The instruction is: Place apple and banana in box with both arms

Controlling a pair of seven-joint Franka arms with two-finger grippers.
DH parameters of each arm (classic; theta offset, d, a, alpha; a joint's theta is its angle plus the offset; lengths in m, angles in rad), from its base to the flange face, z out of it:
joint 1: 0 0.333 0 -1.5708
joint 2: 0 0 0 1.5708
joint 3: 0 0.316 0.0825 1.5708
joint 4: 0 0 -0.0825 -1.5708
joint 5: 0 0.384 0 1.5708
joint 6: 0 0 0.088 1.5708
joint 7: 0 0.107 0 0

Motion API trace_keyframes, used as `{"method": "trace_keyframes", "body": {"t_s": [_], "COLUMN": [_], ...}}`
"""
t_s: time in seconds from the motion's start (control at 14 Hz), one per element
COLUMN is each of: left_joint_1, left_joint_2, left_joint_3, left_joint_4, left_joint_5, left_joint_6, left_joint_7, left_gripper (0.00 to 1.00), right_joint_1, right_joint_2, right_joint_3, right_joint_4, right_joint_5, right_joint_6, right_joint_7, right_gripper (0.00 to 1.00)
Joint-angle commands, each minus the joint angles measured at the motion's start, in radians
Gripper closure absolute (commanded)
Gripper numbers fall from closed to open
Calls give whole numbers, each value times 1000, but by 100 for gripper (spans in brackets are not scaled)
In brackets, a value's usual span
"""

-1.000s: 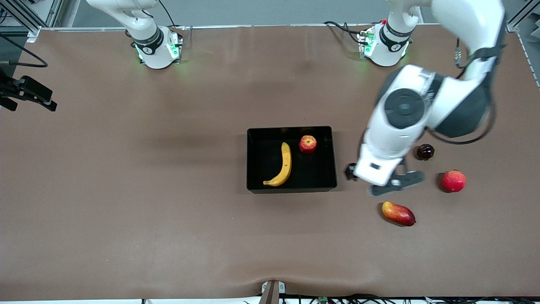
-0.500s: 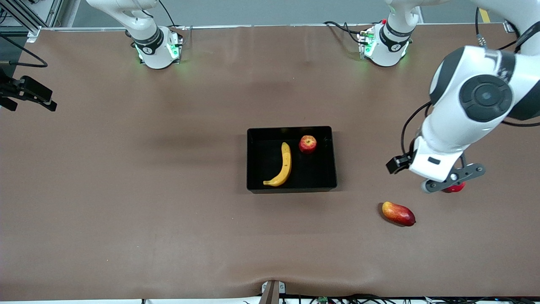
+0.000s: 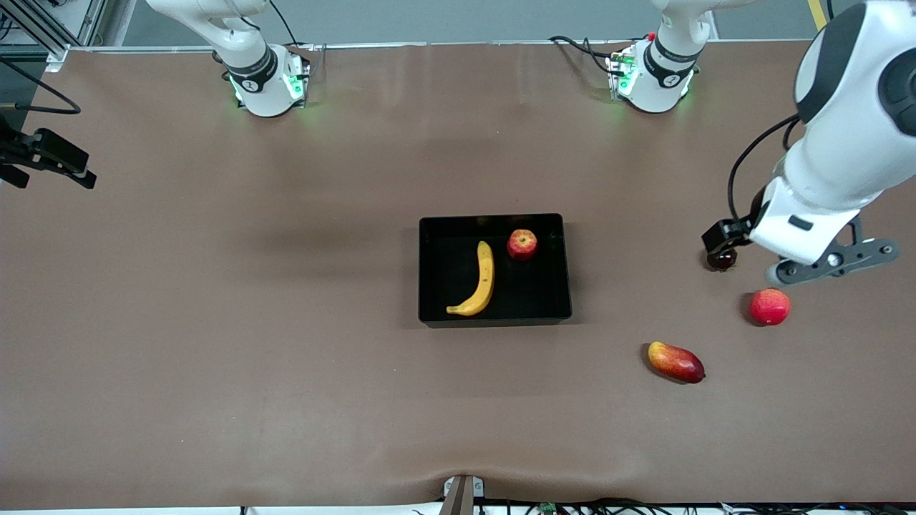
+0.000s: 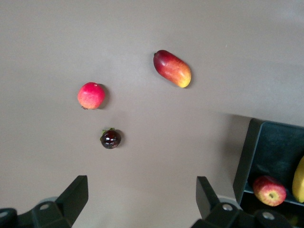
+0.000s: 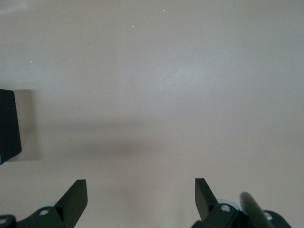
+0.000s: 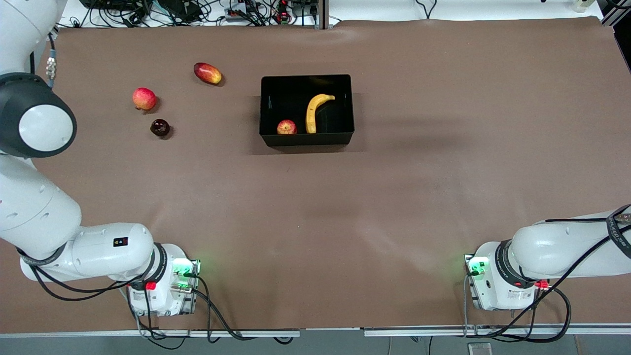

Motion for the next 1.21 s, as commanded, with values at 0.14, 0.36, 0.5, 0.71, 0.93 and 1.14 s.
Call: {"method": "trace_keyframes", "body": {"t_s": [0.14, 0.36, 0.5, 0.71, 0.93, 1.14], "left_joint_1": [22, 47, -10, -56, -134, -133], "left_joint_2": [-75, -102, -118, -226, -291, -287], "left_joint_3": [-3, 18, 110, 249, 381, 382], "left_joint_4": [-35, -41, -54, -199, -282, -275], "left_joint_5": [-20, -60, -63, -145, -204, -228], "left_joint_6": [-35, -16, -14, 91, 152, 136], "left_joint_7": [97, 206, 268, 376, 438, 447], "left_gripper": [0, 0, 0, 0, 0, 0], "right_joint_1": [-6, -6, -6, -6, -4, -4], "right_joint_2": [8, 8, 8, 8, 8, 8], "right_joint_3": [4, 4, 3, 4, 4, 4], "right_joint_4": [19, 19, 19, 19, 19, 19], "right_joint_5": [-17, -17, -17, -17, -17, -17], "right_joint_6": [-4, -4, -4, -4, -4, -4], "right_joint_7": [-9, -9, -9, -9, -9, -9], "right_gripper": [0, 0, 0, 0, 0, 0]}}
